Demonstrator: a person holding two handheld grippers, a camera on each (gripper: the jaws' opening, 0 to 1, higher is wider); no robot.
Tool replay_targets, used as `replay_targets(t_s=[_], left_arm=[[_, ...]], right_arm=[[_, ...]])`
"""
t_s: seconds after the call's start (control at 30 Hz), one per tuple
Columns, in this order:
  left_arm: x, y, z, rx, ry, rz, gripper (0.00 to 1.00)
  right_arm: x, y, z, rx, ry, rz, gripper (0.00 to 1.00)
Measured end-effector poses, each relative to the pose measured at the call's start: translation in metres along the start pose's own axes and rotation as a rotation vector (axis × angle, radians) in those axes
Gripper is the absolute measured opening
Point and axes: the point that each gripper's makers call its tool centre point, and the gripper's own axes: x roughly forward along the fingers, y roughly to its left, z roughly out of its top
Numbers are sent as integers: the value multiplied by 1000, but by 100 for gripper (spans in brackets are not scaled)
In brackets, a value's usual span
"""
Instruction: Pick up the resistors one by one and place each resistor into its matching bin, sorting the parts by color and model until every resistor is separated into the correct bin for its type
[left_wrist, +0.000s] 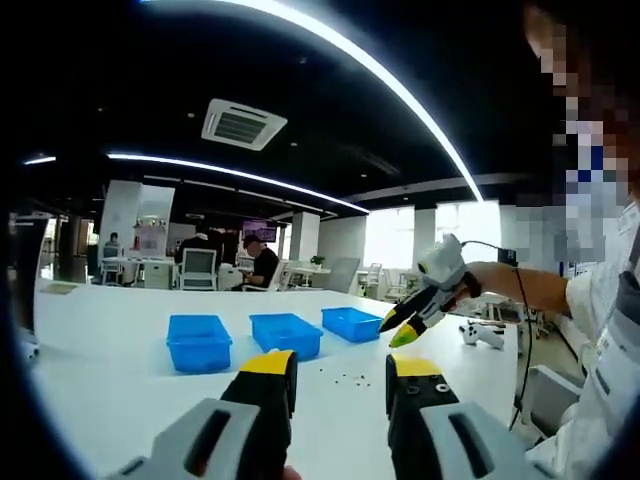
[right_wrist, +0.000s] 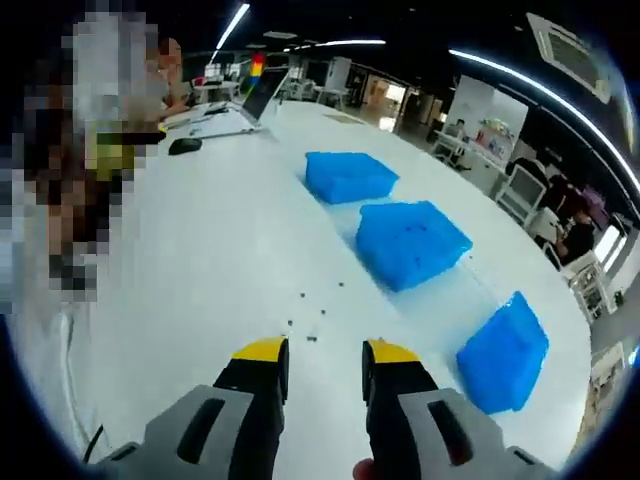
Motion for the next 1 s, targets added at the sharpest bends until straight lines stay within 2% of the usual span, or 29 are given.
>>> replay_targets(t_s=[0.07,0.1,0.3,0.37,0.53,0.8,0.87,0.93,1.0], left_arm=[[0,0,0,-1,-1,0,37],[0,0,0,-2,-2,-1,37],[-1,-2,-1,4,4,-6,37],[-1,-2,0,9,6,-3,37],[-2,-3,1,9,0,-4,37],[-2,-1,1,0,-3,-5,37],[-2,-1,2,-1,-5,-3,37],[-2,0,1,-4,-4,-1,37],[-1,0,0,-6,-2,0,37]], right_arm=[[8,9,-3,-42,38,41,27],[16,17,-6,-100,78,80,26],[35,40,-7,-352,182,183,18],[39,42,-7,-428,212,214,18],[49,40,-14,-521,301,284,15],[65,36,-21,-552,357,336,14],[66,35,-18,-540,350,348,13],[66,36,-19,-528,362,372,12],[64,41,-23,-488,390,434,8]])
